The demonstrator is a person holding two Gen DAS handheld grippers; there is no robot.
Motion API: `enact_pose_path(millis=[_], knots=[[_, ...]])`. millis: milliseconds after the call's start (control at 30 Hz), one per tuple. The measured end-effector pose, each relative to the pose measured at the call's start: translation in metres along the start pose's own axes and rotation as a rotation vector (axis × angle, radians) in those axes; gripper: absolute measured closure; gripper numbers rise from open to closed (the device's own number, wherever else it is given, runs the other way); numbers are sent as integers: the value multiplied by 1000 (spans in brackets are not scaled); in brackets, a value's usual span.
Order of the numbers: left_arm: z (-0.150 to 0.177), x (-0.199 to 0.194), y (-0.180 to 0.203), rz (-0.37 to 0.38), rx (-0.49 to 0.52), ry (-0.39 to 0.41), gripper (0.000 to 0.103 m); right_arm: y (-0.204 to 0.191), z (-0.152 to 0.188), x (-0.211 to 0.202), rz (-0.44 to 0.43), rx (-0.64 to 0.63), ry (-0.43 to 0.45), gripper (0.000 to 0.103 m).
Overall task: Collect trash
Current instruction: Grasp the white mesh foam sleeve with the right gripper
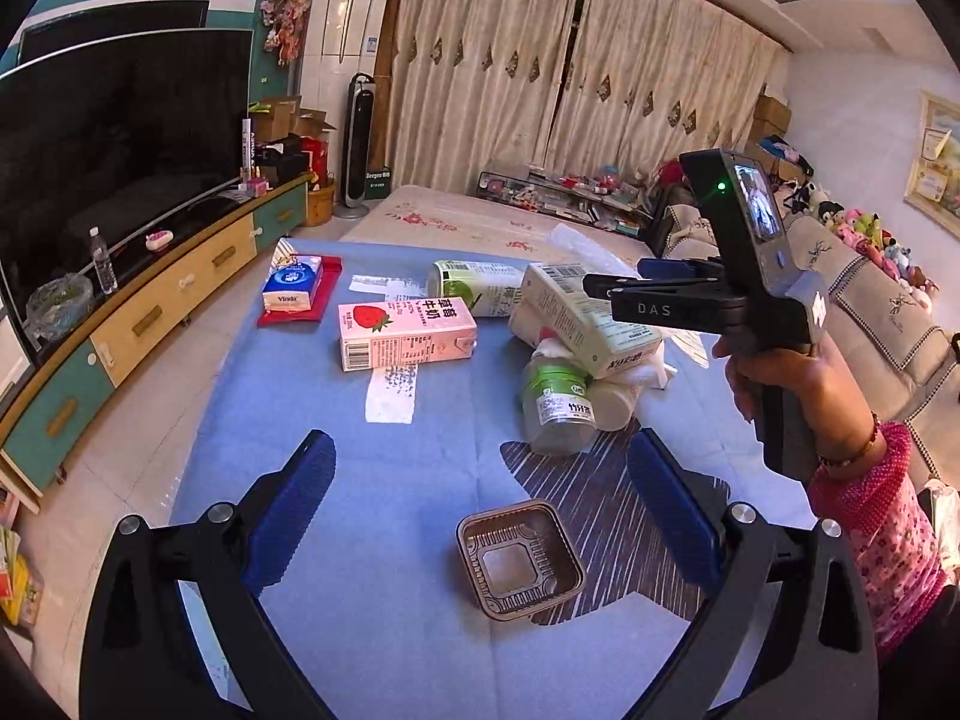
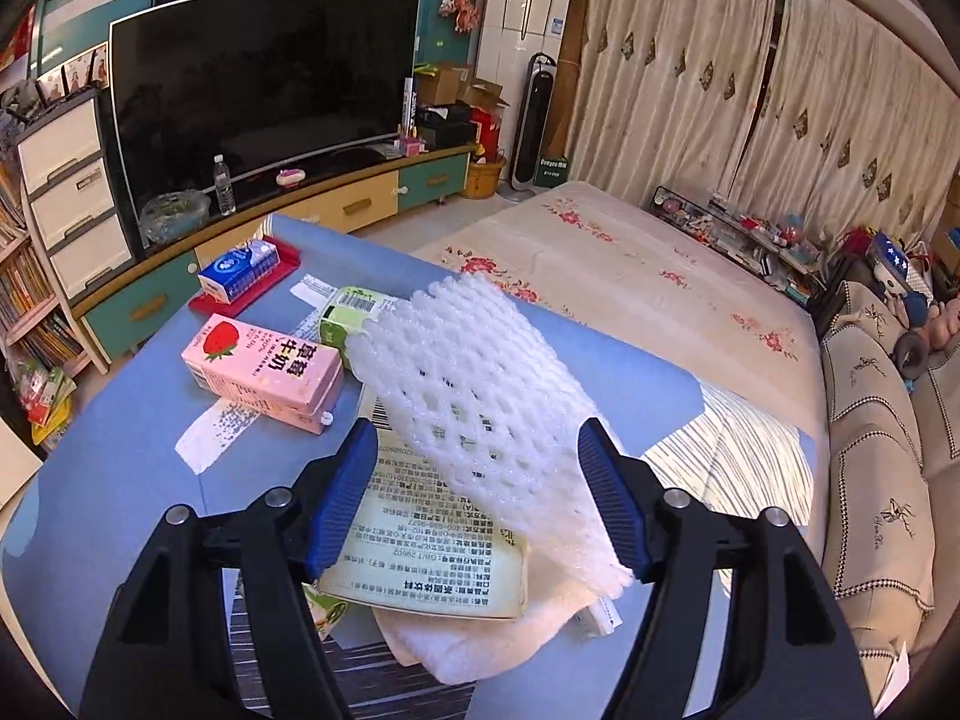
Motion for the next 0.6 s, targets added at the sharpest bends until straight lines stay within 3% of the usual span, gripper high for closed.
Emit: enact_pose_path(millis=[67, 133, 400, 600], knots=[[2, 2, 1, 2, -2, -5, 7, 3, 4, -1, -2, 7, -8, 82], [3, 2, 2, 7, -2, -9, 7, 8, 2, -6, 18, 17, 14, 91], [6, 5, 16, 21, 19, -19, 7, 46, -12, -65, 29, 103, 133, 94], [8, 10, 33, 43, 40, -28, 7, 93, 10, -118, 56, 220, 161, 94]])
Point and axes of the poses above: each gripper's, at about its wrist camera, not at the fingertips, and x roughly the way its jaws point, y to its right, z to its underside, the point moved 5 cm from there along x, roughly the way its jaws point, and after that the axes turned 13 degrees about y, right-handed, at the moved point
